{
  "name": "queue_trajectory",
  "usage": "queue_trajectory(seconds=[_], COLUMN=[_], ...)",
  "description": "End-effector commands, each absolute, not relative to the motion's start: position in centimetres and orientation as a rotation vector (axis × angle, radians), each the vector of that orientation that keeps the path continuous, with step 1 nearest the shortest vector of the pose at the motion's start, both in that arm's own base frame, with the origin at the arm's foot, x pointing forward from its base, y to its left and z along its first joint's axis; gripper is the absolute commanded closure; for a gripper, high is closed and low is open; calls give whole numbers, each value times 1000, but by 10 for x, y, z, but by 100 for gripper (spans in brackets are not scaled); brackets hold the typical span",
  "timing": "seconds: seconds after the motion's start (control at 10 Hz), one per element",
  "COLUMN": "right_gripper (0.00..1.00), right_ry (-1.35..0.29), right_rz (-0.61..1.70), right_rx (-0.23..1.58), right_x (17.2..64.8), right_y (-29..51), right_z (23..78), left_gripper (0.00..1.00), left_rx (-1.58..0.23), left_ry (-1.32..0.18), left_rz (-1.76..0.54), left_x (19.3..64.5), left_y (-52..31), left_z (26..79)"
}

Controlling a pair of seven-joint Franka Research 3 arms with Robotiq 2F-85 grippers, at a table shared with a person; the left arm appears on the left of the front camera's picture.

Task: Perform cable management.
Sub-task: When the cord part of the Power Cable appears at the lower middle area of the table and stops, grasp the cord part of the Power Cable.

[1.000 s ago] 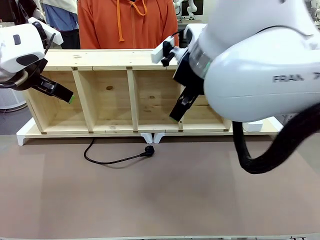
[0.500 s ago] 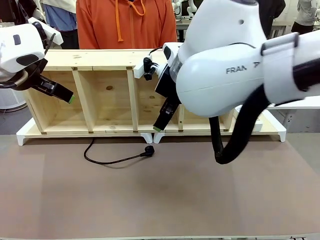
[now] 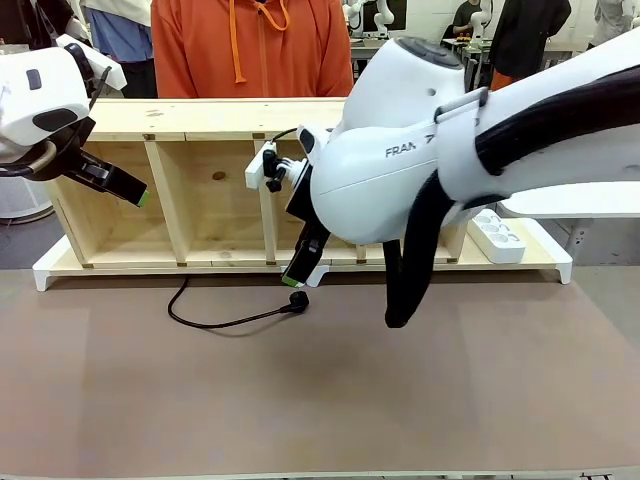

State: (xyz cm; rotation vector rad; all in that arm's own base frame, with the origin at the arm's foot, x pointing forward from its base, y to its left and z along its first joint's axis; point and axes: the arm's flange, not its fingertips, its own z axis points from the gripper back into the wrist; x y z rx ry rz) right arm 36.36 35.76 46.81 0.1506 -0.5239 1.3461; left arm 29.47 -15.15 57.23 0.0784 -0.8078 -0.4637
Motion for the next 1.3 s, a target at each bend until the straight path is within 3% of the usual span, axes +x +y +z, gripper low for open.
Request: queue_trajectory(seconds=[0.0,1.1,1.2], right_gripper=[0,0,0], right_ry=[-501,-492,-416], right_rz=[1383,1359,1416], right_rx=[159,145,175], right_x=[377,377,386], right_y=[363,369,380], right_z=[461,450,440], left_gripper=[0,0,0], left_rx=[93,93,93], left_ry=[-802,-802,-802], left_rz=[-467,-467,-467], left_x=[293,293,293], left_y=[-151,-151,-151], left_z=[573,573,573])
